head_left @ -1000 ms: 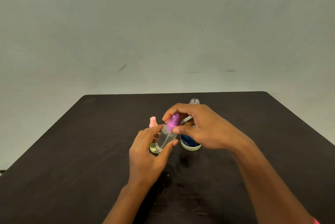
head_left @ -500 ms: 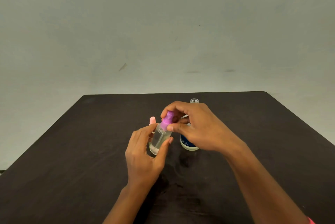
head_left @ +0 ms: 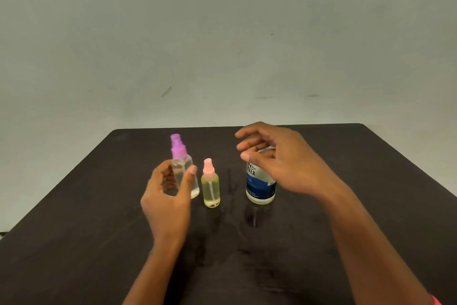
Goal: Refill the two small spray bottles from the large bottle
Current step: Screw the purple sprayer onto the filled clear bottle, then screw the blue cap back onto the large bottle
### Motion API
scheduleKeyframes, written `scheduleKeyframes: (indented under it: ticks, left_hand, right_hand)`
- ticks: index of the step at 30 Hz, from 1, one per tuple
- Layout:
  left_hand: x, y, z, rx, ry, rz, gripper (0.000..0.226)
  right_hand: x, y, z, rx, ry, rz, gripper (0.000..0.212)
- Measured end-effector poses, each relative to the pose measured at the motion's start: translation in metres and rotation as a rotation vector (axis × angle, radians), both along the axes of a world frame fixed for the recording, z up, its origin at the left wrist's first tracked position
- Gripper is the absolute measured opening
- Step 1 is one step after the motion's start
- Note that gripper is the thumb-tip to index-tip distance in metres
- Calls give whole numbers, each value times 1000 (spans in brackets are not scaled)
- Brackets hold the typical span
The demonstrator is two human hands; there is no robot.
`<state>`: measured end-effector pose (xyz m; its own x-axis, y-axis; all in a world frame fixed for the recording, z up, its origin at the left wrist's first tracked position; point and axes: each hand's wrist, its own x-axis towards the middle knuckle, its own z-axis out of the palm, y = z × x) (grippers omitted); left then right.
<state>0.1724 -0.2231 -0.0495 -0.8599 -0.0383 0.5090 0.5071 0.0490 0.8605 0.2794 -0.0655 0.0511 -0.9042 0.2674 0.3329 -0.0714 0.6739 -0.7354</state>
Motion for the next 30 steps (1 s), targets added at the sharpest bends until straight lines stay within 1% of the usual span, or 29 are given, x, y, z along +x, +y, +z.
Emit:
scheduleKeyframes:
  ticks: [5,9,12,14,17,21,23,27,30]
  left_hand:
    - [-20,-7,-10,-44,-216,88,19]
    - [-27,-6,-20,-106,-283,104,22]
    - [-28,-5,-24,-145,-307,99,25]
    - [-28,-5,-25,-162,-320,97,26]
    - [-28,-6,-24,-171,-329,84,26]
    - [-27,-6,-24,-176,-325,66,25]
    - [-27,-5,-23,-183,-330,63,28]
    - [-31,-5,-26,-213,-335,36,44]
    - [-32,-4,-28,-217,-320,30,56]
  right_hand:
    - [7,22,3,19,7,-116,22]
    - [14,40,4,73,-18,-235,21]
    - [20,55,2,128,-71,-333,20]
    - [21,66,-4,156,-138,-385,21]
    - [19,80,-19,191,-293,-436,25]
    - [10,92,-41,239,-481,-431,29]
    - [5,96,-52,257,-574,-417,36]
    - [-3,94,-68,336,-689,-377,52]
    - [-9,90,-76,367,-737,-351,49]
